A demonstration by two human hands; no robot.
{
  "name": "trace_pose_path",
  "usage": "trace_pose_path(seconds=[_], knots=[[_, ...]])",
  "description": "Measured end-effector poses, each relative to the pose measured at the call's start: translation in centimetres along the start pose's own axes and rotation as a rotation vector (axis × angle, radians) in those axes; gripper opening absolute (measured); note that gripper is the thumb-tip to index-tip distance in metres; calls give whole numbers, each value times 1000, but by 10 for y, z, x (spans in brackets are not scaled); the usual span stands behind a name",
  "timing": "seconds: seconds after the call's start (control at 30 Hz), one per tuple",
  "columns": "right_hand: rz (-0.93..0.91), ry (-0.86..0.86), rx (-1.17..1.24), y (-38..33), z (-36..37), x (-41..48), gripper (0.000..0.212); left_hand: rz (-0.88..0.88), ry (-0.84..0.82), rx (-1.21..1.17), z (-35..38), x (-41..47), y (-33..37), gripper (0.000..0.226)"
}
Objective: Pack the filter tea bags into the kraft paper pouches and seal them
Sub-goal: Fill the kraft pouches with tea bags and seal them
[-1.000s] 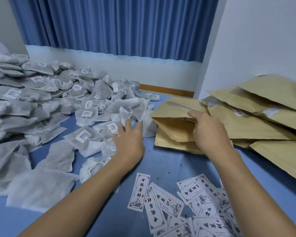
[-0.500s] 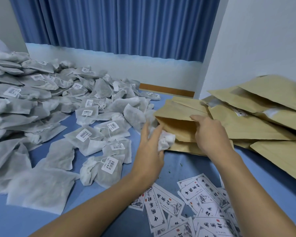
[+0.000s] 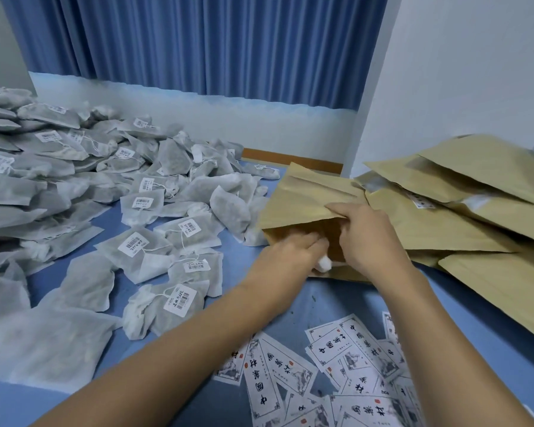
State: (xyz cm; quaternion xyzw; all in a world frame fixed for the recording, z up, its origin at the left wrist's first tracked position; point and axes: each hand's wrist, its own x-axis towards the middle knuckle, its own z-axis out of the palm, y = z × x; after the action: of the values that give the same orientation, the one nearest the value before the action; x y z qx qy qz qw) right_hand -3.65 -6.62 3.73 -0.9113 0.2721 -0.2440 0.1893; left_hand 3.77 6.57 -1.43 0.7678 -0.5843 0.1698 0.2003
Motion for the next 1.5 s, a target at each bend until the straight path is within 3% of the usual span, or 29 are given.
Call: trace_pose_path(seconds=[0.1, 0.23, 0.37, 0.4, 0.47, 0.5, 0.57, 0.63, 0.67, 0.73, 0.77, 0.8, 0.83, 0.9, 0.93, 0.97, 1.03, 1.1, 1.17, 1.23, 1.3, 1.4, 1.43, 1.5], knots=[[-41, 1, 3, -4, 1, 0, 58, -338, -176, -86, 10, 55, -2, 34], [-63, 63, 15, -4, -2, 2, 64, -528, -273, -310, 24, 97, -25, 27], [-50, 85, -6, -1, 0, 4, 67, -369, -391, -163, 25, 98, -7, 48], [-47, 103, -8, 0, 1, 5, 68, -296, -400, -120, 20, 91, 1, 44], [-41, 117, -29, 0, 1, 8, 66, -202, -378, -77, 9, 79, 12, 15], [-32, 117, -32, 2, 0, 9, 66, -161, -316, -45, 2, 71, 12, 5], [-4, 122, -30, 4, -3, 9, 66, 16, -16, 23, -11, 50, 2, 13], [17, 101, -48, 7, -4, 7, 67, 270, 413, -52, -21, 26, -15, 26], [26, 88, -51, 7, -4, 6, 67, 297, 640, -84, -21, 15, -28, 30], [37, 85, -25, 7, -4, 6, 67, 59, 916, -160, -21, 4, -51, 29], [42, 86, -15, 6, -4, 6, 66, -151, 949, -233, -18, 6, -62, 22], [46, 85, -14, 6, -3, 6, 65, -378, 903, -286, -16, 9, -75, 16], [49, 84, -16, 6, -3, 6, 66, -596, 764, -272, -14, 14, -85, 29], [52, 79, -12, 7, -4, 6, 66, -817, 334, -264, -4, 20, -107, 60], [53, 75, -8, 7, -4, 6, 67, -856, 158, -289, 0, 19, -112, 57], [55, 71, -6, 7, -3, 6, 67, -856, 66, -325, 3, 19, -114, 45], [59, 66, -1, 8, -3, 7, 66, -859, 168, -405, 6, 15, -114, 26], [64, 69, 7, 9, -3, 8, 65, -791, 487, -441, 3, 9, -103, 27], [61, 78, 19, 11, -5, 9, 63, -496, 753, -360, -6, 3, -83, 34], [61, 92, 39, 14, -7, 10, 59, -203, 810, -305, -11, -7, -58, 42], [63, 104, 49, 13, -9, 10, 57, 82, 762, -198, -12, -20, -36, 48], [42, 113, 66, 12, -12, 10, 57, 367, 604, -21, -9, -25, -15, 30], [40, 105, 78, 11, -13, 10, 57, 349, 503, 14, -5, -20, -9, 31], [41, 76, 96, 9, -14, 9, 54, 105, 199, 39, -1, 2, 8, 39]])
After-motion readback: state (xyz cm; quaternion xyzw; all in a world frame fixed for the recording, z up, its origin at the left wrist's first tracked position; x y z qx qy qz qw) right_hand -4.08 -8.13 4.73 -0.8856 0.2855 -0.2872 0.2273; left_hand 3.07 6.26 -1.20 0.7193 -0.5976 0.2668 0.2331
